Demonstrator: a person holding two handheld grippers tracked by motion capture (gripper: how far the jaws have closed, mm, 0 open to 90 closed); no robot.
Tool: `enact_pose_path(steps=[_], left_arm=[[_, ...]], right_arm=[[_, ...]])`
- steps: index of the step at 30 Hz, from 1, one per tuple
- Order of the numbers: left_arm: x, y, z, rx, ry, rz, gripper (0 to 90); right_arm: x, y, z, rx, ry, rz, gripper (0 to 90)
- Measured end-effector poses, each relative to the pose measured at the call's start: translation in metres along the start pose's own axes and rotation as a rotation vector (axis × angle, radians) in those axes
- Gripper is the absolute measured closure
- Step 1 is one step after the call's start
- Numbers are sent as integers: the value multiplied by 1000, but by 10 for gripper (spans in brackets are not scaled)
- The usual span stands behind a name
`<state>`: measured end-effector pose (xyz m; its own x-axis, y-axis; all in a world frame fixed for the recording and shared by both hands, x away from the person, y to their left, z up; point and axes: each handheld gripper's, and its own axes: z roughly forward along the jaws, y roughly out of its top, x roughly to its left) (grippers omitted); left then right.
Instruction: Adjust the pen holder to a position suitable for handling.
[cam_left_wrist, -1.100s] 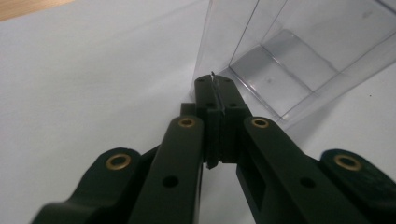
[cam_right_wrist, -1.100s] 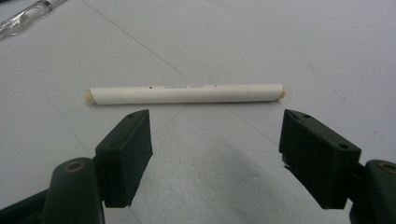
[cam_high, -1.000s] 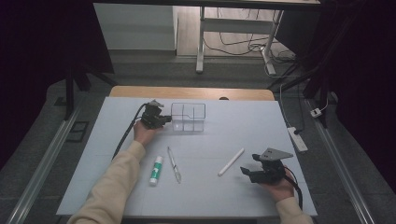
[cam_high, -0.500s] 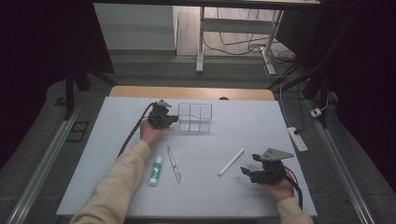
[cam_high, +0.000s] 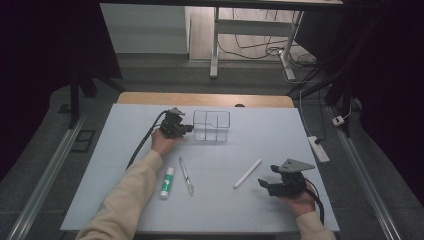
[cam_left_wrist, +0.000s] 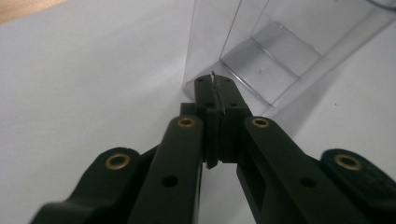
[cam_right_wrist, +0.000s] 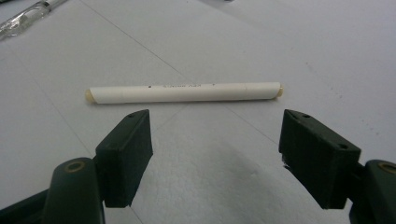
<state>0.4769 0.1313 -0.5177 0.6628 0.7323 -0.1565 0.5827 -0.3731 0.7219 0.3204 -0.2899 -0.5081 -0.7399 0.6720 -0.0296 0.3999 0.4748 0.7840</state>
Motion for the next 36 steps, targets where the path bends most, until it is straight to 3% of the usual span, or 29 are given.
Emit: enact_pose_path(steps=[1,4,9,15,24,36], left_arm=[[-1,-2,-6,-7,15,19,890],[-2,-4,-15,-12,21,28,891],[-5,-18,-44,-35,30,27,890],[-13,-31,-67,-43,35,40,881],[-32,-60,-108,-90,46,33,513],[-46,-93,-144,-128,38,12,389]], right_arm=[[0,0,0,0,-1,0,252],[-1,0,0,2,-3,2,252],[-1,0,0,5,-7,0,252],[-2,0,0,1,-3,-1,252],[-2,0,0,-6,0,0,253],[-2,0,0,-6,2,-3,253]])
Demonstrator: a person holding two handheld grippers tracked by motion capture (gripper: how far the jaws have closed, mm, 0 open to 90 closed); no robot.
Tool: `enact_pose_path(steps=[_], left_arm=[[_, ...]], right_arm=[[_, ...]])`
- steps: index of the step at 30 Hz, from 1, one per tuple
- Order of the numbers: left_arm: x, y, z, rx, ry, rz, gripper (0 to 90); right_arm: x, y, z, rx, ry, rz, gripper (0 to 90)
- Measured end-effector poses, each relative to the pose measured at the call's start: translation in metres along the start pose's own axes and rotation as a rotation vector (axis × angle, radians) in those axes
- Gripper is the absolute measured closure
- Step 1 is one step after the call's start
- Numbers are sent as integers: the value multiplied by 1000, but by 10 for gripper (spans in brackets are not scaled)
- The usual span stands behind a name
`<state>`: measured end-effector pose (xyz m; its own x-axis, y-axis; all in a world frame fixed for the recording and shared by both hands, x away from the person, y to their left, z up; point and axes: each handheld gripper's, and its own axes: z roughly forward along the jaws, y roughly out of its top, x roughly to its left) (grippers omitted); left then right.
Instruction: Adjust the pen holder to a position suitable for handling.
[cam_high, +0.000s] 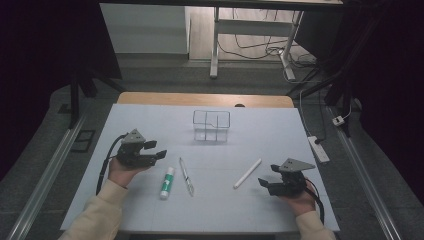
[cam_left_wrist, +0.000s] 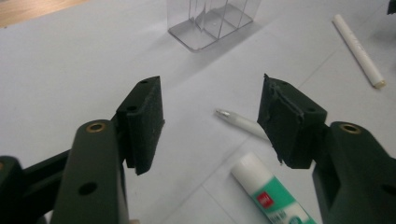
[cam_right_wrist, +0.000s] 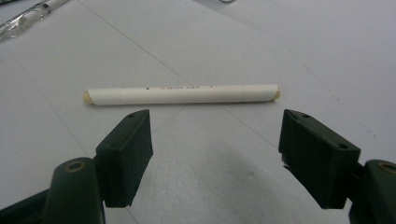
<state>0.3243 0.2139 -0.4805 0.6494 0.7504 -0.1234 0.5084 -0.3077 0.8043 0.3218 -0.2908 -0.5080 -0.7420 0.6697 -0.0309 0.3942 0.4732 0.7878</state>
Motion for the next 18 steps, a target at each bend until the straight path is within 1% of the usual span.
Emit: enact_pose_path(steps=[2,3,4,8,9,10,12,17,18], left_arm=[[-1,-5,-5,1,0,-1,377],[-2,-10,-9,-1,2,-9,371],[-2,-10,-9,-1,2,-9,368],[-4,-22,-18,14,2,-9,353],[-6,-28,-21,18,-1,-10,352],[-6,-28,-21,18,-1,-10,348],[-8,-32,-24,20,2,-7,345],[-12,-42,-31,25,6,-13,337],[-12,-47,-33,19,6,-18,335]], right_arm=[[0,0,0,-2,4,1,254],[0,0,0,-1,2,0,254],[0,0,0,-1,2,0,254],[0,0,0,-4,5,0,254],[0,0,0,-7,5,3,254],[0,0,0,-7,5,3,254],[0,2,-1,-21,10,8,255],[-1,5,0,-30,12,15,255],[-1,5,0,-32,15,15,256]])
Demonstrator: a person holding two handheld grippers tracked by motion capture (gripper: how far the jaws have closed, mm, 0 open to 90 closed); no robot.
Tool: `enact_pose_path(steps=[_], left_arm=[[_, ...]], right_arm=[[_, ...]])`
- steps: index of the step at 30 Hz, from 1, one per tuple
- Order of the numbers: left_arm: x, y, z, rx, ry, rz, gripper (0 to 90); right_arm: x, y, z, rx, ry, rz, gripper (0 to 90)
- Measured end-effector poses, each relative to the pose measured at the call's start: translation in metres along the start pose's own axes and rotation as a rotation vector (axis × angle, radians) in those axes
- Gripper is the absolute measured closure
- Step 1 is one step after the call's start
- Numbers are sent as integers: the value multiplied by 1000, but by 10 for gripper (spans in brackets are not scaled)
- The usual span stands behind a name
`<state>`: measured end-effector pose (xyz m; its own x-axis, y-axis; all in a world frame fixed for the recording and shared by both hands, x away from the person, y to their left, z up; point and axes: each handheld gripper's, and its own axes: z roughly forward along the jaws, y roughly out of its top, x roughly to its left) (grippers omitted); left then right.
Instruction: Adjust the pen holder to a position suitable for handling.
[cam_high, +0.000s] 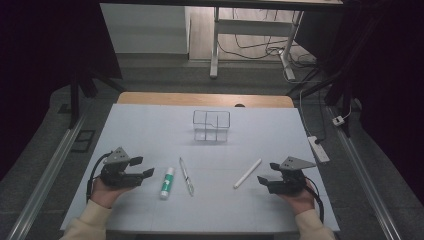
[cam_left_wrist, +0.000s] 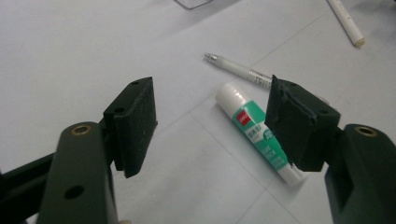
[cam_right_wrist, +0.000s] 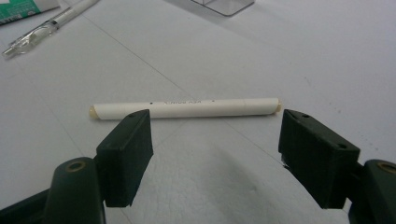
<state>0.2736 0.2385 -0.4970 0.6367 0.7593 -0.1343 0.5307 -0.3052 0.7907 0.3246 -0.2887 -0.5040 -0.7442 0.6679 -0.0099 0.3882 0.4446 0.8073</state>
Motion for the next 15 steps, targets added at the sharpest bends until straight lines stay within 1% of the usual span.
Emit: enact_pose_path(steps=[6,7,11,15], left_arm=[[-1,-8,-4,5,6,-5,335],[-1,-9,-4,5,7,-3,333],[-2,-15,-8,6,6,1,329],[-2,-20,-8,13,10,-1,329]], right_arm=[[0,2,2,3,0,-9,257],[0,2,4,1,8,-10,257],[3,2,4,11,9,-29,255],[5,2,4,1,19,-29,257]])
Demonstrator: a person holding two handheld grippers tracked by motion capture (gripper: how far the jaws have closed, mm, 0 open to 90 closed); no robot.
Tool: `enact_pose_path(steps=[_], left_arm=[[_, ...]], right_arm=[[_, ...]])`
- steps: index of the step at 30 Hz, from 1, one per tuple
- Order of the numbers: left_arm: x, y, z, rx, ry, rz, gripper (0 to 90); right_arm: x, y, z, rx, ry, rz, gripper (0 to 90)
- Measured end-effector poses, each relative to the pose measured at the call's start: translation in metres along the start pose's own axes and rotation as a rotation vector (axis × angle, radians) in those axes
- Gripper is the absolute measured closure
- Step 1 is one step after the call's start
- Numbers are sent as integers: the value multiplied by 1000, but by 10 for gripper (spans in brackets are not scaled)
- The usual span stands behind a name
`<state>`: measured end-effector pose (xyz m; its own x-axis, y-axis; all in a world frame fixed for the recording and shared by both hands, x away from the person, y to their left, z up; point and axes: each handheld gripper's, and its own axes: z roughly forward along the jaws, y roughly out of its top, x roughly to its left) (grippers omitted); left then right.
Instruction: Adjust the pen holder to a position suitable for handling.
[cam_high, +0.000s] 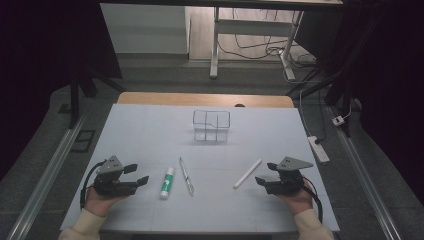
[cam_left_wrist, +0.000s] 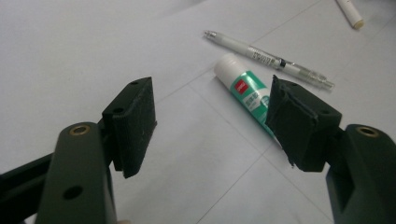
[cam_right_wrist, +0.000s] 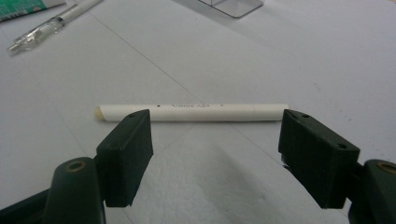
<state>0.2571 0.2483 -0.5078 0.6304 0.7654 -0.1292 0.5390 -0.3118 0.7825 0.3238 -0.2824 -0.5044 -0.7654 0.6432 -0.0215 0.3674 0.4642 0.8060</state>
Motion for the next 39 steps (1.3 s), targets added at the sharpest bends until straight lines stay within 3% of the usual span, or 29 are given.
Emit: enact_pose_path(steps=[15,22,28,39], left_arm=[[-2,-3,-2,4,7,-1,322],[-4,-10,-3,14,-5,-3,322],[-6,-11,-4,17,-3,2,319],[-3,-14,-7,18,3,-7,318]], right_arm=[[3,2,0,-4,-4,-9,255],[11,23,6,-50,53,15,255],[24,39,14,-38,65,-4,254],[37,65,37,-3,122,15,261]])
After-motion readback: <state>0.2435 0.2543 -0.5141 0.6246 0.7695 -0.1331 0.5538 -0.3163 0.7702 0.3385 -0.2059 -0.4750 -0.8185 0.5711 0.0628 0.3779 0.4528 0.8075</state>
